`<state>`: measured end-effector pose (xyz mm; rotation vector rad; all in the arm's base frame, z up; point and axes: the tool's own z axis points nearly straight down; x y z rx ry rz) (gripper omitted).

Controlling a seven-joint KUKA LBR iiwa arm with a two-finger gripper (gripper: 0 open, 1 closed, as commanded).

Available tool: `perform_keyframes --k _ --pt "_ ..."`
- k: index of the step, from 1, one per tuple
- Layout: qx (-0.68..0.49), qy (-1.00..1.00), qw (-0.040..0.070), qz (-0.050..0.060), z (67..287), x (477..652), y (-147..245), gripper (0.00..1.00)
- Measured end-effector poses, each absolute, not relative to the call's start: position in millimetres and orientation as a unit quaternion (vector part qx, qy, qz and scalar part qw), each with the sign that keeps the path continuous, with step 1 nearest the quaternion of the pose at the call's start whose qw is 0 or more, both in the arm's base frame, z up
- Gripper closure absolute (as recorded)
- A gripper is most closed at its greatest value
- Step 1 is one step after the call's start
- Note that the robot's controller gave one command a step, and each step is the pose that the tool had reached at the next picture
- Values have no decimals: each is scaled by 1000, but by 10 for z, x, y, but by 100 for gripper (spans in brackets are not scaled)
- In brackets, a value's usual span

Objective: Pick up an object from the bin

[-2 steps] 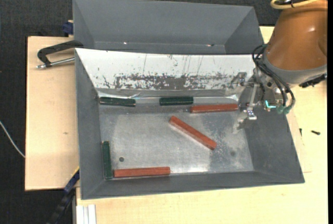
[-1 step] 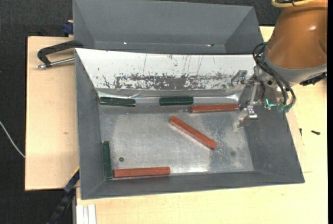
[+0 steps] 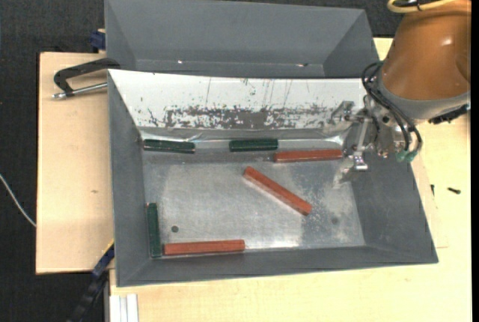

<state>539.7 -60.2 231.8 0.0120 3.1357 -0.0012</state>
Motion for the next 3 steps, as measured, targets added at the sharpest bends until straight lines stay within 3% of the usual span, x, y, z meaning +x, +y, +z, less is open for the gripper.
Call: perform_keyframes --k 1,2,3 --pt "-38 999 0 1 1794 5221 -579 0" --pt "-92 996 0 0 1426 5357 -462 0" --pt "-26 1000 0 0 766 5240 -256 100"
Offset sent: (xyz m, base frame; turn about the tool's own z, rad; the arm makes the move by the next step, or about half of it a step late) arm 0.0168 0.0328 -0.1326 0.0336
